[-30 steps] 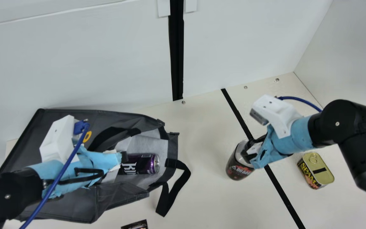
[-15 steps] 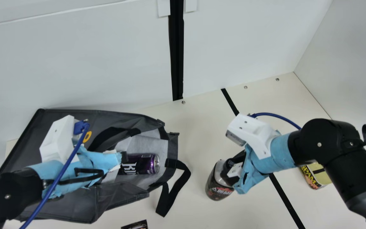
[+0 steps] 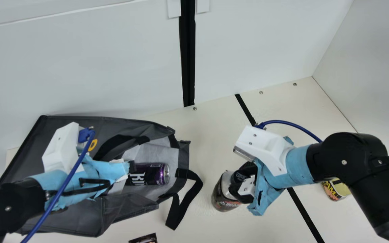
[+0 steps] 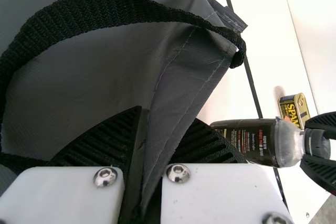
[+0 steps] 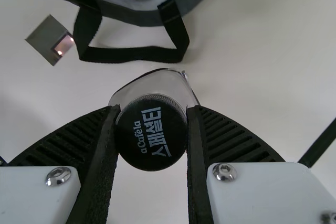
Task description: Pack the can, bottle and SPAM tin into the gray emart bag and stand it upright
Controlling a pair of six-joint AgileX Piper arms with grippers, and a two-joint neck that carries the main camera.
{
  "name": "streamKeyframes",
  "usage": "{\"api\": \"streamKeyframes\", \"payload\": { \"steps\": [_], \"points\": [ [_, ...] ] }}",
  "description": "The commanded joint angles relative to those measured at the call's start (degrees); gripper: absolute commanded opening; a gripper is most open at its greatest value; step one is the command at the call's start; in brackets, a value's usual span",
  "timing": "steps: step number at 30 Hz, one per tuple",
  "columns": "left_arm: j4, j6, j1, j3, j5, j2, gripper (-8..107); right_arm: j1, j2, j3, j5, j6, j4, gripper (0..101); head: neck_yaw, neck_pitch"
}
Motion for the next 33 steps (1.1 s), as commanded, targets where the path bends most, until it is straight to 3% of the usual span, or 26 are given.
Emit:
{"api": "streamKeyframes", "payload": {
  "steps": [1, 18, 33],
  "points": [
    [0.00, 0.00, 0.00, 0.00, 0.00, 0.00, -8, 0.01, -0.15, -0.24, -0.07, -1.03, 1.18, 0, -0.14, -1.21],
    [0.00, 0.00, 0.00, 0.00, 0.00, 0.00, -8, -2.43, -1.46, -0.34, -0.07, -11.32, 11.72, 0, -0.14, -1.21],
    [0.00, 0.00, 0.00, 0.00, 0.00, 0.00, -8, -5.51, 1.78, -1.84, -0.07, -16.99, 18.81, 0, -0.14, -1.21]
  ]
}}
